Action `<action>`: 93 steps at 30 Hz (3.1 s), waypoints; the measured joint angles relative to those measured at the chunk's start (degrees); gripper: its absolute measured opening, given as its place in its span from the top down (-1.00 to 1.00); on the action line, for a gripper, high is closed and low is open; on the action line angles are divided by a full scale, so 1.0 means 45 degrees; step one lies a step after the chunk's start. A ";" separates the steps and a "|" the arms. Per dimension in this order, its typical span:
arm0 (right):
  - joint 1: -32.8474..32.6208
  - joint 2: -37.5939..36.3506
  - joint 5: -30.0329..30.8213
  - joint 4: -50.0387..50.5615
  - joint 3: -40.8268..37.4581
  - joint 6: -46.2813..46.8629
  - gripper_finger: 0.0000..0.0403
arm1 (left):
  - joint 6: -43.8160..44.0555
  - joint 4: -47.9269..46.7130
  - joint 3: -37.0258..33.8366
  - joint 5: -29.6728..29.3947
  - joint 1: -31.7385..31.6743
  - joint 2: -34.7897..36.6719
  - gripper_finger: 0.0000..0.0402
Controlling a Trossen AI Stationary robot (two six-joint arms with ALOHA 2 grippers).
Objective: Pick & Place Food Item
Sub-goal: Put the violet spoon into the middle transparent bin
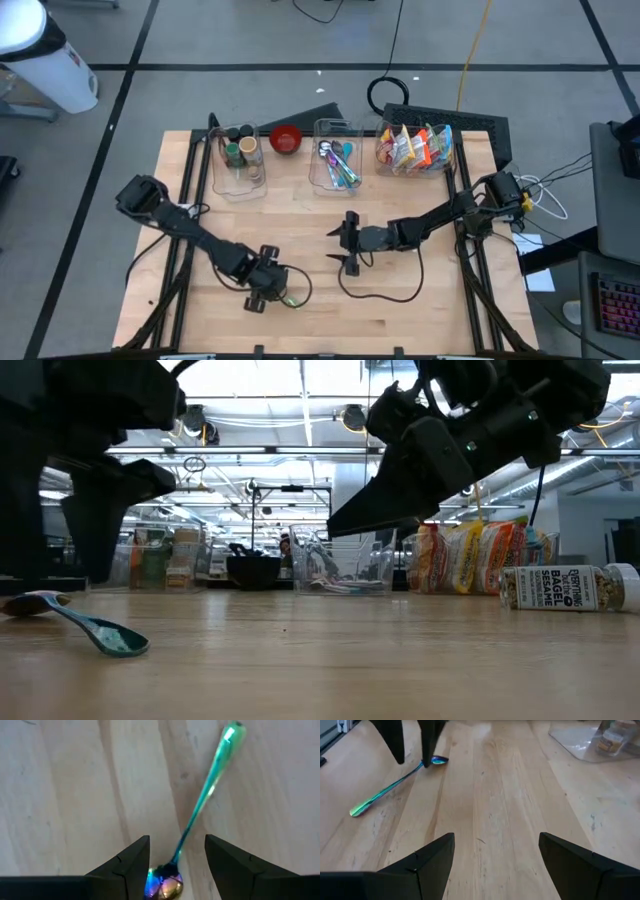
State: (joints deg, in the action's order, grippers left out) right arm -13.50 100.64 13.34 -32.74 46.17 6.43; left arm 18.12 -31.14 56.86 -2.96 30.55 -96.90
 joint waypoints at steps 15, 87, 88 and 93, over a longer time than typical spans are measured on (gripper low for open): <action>-0.0019 0.0000 -0.0010 0.0310 0.0000 0.0665 -0.40 | -0.0377 -0.0109 0.0049 -0.0292 0.0323 -0.1422 0.03; -0.3184 -0.1375 0.9585 -0.1038 0.0008 -1.0455 0.77 | 0.0647 0.2953 0.1220 0.3922 -0.5951 0.1356 0.96; -0.3186 -0.1370 0.9508 -0.0981 -0.0001 -1.0538 0.82 | 0.0640 0.2934 0.1219 0.3944 -0.5951 0.1360 0.96; -0.3196 -0.1350 0.9097 -0.0850 -0.0039 -1.0692 0.96 | 0.0577 0.2839 0.1224 0.3983 -0.5931 0.1379 0.96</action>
State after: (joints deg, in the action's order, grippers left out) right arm -27.88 94.56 54.28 -36.56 46.00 -41.68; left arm 20.72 -18.36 62.37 14.96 3.86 -90.70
